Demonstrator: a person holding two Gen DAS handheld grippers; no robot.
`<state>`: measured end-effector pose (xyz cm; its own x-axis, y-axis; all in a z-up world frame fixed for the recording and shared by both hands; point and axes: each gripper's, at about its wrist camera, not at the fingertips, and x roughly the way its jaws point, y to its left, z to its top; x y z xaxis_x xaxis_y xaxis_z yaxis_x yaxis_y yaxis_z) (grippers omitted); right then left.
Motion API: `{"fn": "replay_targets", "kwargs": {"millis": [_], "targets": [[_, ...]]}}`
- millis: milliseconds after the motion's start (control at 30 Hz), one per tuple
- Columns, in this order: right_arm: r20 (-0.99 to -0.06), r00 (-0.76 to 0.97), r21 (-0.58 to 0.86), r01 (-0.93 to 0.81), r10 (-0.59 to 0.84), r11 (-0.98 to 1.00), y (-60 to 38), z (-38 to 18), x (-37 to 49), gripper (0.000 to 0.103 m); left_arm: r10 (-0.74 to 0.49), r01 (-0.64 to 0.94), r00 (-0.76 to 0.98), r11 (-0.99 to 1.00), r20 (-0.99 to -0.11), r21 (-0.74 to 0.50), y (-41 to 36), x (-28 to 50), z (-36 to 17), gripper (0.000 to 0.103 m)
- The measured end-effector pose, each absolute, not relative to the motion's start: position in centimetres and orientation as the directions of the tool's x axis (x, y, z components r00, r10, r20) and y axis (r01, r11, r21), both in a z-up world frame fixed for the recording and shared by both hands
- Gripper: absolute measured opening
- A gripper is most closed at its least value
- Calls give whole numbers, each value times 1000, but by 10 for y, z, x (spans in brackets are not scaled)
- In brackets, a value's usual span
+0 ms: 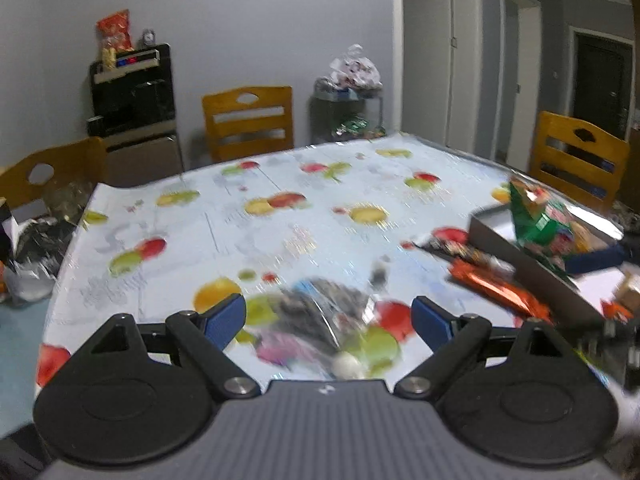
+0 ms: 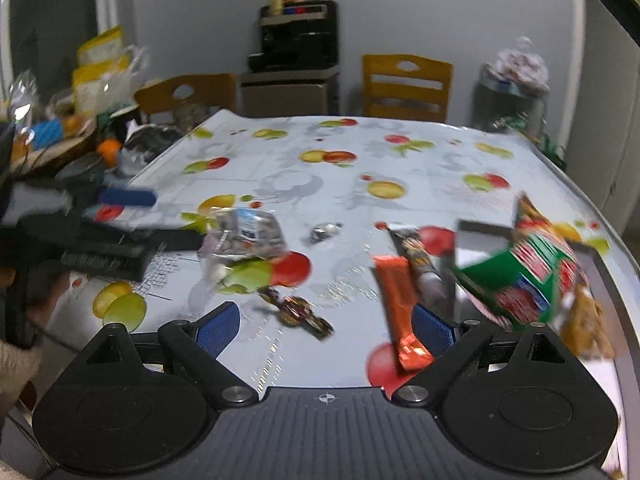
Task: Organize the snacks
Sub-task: 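Grasp the clear seed bag with the left gripper while the right gripper grasps the brown-wrapped chocolate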
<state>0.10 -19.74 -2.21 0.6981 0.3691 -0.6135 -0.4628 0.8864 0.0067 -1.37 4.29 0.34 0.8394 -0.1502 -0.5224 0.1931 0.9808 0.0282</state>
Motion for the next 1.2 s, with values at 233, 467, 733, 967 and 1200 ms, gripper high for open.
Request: {"fn": "replay_targets", "kwargs": {"millis": [233,467,733,967,1200], "targets": [[-632,676,-12,-498,379,867,-169,-34,18,90,-79,83,816,996,-573,-19,41,45,2,91],[-662,649,13,-490,375,872,-163,-46,27,88,-30,-2,721,999,-692,-45,46,99,-35,91],[-686,624,24,-494,374,869,-160,-57,39,81,-180,95,710,982,-681,-161,48,108,-64,91],[-702,606,16,-512,374,859,-154,-67,47,69,-196,167,735,980,-650,-107,42,102,-72,90],[-714,599,-3,-518,361,855,-153,-77,54,59,-243,220,737,969,-631,-116,38,96,-71,60]]}}
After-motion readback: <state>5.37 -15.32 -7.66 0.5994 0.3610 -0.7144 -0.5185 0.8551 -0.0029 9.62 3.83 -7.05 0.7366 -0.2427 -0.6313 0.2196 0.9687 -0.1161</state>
